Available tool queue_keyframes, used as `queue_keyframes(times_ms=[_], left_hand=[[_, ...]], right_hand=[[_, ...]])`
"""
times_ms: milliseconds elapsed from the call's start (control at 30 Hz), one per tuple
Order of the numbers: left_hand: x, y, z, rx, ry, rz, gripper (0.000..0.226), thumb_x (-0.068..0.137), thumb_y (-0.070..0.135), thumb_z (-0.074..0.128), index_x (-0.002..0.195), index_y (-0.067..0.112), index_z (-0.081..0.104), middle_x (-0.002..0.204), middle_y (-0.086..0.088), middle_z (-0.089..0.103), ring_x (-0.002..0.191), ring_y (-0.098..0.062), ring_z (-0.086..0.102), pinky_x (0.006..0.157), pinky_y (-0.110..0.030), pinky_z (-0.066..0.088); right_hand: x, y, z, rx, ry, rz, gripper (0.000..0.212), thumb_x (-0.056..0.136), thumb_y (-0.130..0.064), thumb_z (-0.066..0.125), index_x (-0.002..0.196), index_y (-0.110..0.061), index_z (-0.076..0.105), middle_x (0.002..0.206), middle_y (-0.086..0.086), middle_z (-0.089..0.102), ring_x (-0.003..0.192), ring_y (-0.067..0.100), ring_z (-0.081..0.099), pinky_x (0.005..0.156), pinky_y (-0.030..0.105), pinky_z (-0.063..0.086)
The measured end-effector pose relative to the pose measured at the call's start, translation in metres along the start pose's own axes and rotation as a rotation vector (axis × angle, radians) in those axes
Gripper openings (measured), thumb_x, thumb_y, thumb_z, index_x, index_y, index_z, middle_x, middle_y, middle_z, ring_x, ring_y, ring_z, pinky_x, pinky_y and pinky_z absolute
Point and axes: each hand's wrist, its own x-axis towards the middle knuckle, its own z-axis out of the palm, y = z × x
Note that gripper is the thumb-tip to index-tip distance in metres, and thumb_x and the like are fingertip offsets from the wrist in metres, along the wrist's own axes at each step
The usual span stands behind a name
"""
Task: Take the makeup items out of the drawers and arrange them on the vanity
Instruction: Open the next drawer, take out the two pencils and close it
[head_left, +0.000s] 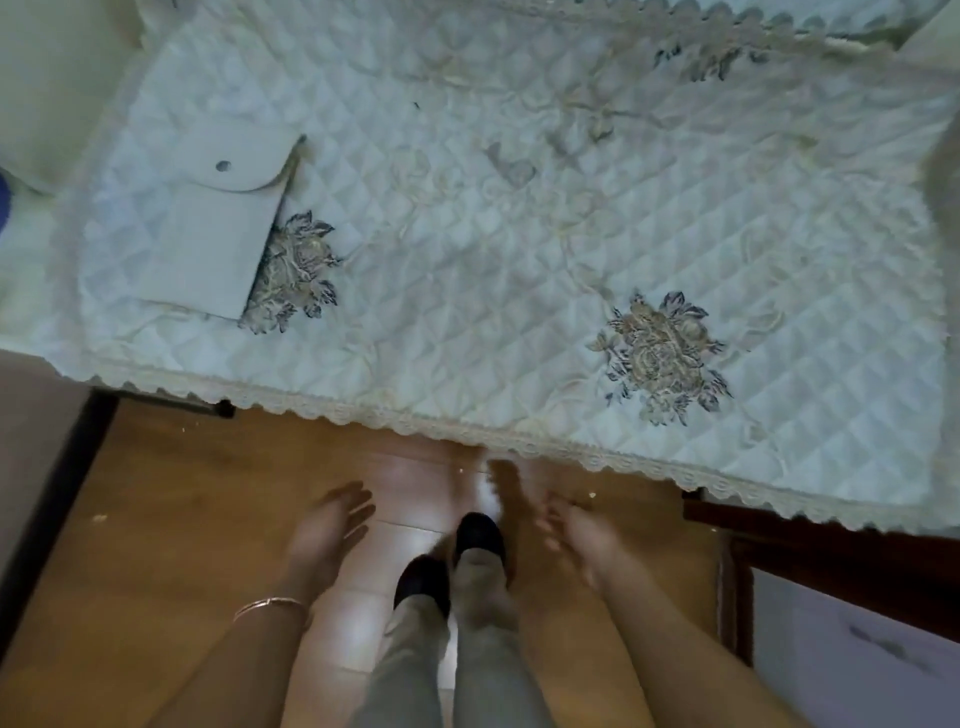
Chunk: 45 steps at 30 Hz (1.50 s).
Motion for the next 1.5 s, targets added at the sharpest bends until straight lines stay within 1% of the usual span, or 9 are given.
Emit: queue_keyframes(times_ms=[167,367,467,600,733,900,1000,1133,1500], left_hand=[[0.036,0.033,0.033,-0.205,0.02,0.02,0.038,0.096,0.005,0.035,0.134,0.008,0.038,0.133,-0.011,0.048,0.126,-0.023,0.045,0.102,-0.034,0.035],[0.039,0.048,0.02,-0.357,-0.096,0.023,0.049,0.09,-0.011,0.021,0.135,0.004,0.034,0.14,-0.009,0.043,0.133,-0.021,0.041,0.093,-0.025,0.038],[0.029,0.042,0.015,-0.379,-0.117,0.022,0.048,0.092,-0.01,0.02,0.137,0.003,0.032,0.145,-0.007,0.04,0.133,-0.02,0.041,0.091,-0.025,0.034],[0.006,0.023,-0.007,-0.302,-0.127,0.027,0.03,0.096,0.002,0.03,0.116,0.009,0.051,0.107,0.002,0.059,0.089,-0.011,0.063,0.079,-0.023,0.046],[-0.041,0.012,-0.041,0.182,0.134,0.475,0.019,0.091,0.009,0.047,0.103,0.015,0.06,0.107,-0.002,0.064,0.102,-0.018,0.059,0.092,-0.031,0.045],[-0.076,0.04,-0.059,0.746,0.192,1.086,0.029,0.089,0.009,0.049,0.118,0.01,0.055,0.118,0.001,0.054,0.113,-0.012,0.046,0.101,-0.026,0.032],[-0.058,0.062,-0.059,1.156,0.141,1.064,0.046,0.089,0.035,0.041,0.122,0.005,0.053,0.125,-0.013,0.056,0.119,-0.027,0.046,0.105,-0.036,0.032],[-0.06,0.072,-0.052,1.213,0.17,1.007,0.038,0.094,0.032,0.04,0.117,0.006,0.056,0.119,-0.016,0.058,0.114,-0.031,0.047,0.1,-0.039,0.033],[-0.09,-0.003,-0.099,1.138,0.195,1.0,0.02,0.089,0.024,0.05,0.08,0.007,0.058,0.08,-0.004,0.053,0.088,-0.029,0.048,0.073,-0.037,0.039]], right_hand=[[0.036,-0.011,0.007,0.412,0.007,0.071,0.012,0.096,-0.01,0.042,0.091,-0.013,0.053,0.08,0.0,0.061,0.051,0.005,0.064,0.04,0.016,0.049],[0.025,-0.01,0.012,0.584,-0.06,0.033,0.017,0.097,-0.007,0.038,0.093,-0.016,0.051,0.086,-0.002,0.06,0.099,0.012,0.054,0.084,0.024,0.043],[0.015,0.0,0.015,0.596,-0.043,0.006,0.022,0.095,-0.003,0.039,0.111,-0.017,0.043,0.086,-0.001,0.059,0.084,0.011,0.057,0.076,0.023,0.043],[-0.009,0.02,0.016,0.554,-0.057,0.017,0.041,0.094,0.0,0.039,0.132,-0.016,0.039,0.103,-0.002,0.058,0.094,0.015,0.056,0.086,0.028,0.041],[-0.055,0.036,0.028,0.179,0.032,-0.078,0.039,0.093,-0.009,0.047,0.132,-0.007,0.042,0.117,0.009,0.058,0.09,0.017,0.058,0.088,0.033,0.046],[-0.122,0.031,0.043,-0.519,0.23,-0.785,0.022,0.088,-0.014,0.056,0.11,-0.012,0.062,0.094,-0.008,0.064,0.091,0.011,0.059,0.078,0.013,0.046],[-0.114,0.006,0.041,-0.801,0.428,-0.995,0.03,0.09,-0.02,0.052,0.118,-0.011,0.058,0.118,0.004,0.062,0.113,0.018,0.053,0.1,0.032,0.041],[-0.096,-0.004,0.033,-1.093,0.486,-0.854,0.037,0.093,-0.031,0.045,0.118,-0.007,0.058,0.118,0.014,0.063,0.111,0.032,0.052,0.095,0.042,0.042],[-0.126,0.087,0.033,-0.946,0.422,-0.796,0.022,0.088,-0.03,0.051,0.085,-0.014,0.066,0.088,0.003,0.067,0.088,0.02,0.056,0.076,0.035,0.051]])
